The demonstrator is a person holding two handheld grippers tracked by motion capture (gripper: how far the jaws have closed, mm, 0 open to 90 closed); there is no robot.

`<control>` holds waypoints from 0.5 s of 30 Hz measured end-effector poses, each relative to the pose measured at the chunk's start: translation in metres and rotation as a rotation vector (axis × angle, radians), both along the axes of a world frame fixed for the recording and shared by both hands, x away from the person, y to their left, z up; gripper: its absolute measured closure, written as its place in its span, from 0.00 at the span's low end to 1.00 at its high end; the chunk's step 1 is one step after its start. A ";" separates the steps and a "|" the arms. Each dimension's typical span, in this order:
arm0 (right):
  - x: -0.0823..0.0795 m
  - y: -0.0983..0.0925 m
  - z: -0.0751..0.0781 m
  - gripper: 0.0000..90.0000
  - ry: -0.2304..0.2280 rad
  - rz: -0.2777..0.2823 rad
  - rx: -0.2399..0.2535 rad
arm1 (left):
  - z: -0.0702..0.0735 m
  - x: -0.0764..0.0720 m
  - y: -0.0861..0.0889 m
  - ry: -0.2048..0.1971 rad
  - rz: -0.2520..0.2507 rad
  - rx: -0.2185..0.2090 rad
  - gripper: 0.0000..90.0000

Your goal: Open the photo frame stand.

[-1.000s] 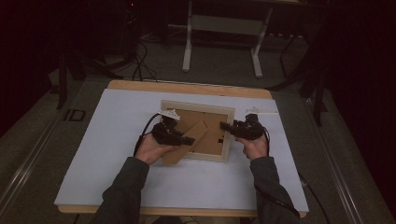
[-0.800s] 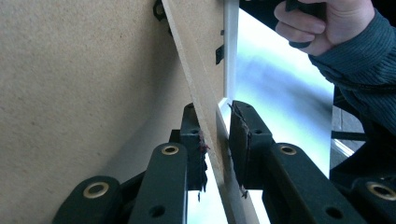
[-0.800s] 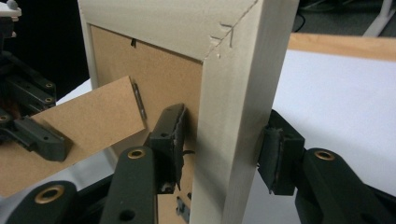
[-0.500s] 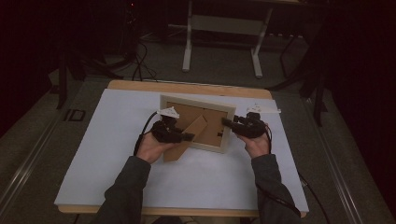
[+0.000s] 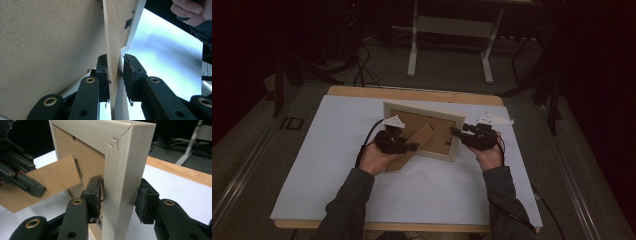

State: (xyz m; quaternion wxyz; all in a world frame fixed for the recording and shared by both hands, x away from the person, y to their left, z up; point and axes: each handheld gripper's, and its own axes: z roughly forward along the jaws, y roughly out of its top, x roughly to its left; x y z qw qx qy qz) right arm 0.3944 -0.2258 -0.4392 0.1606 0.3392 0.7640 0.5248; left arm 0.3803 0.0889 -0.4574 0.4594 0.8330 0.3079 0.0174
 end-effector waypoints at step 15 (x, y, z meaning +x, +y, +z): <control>-0.013 0.004 -0.003 0.67 -0.090 -0.014 -0.105 | -0.002 -0.004 -0.005 -0.035 0.011 0.039 0.86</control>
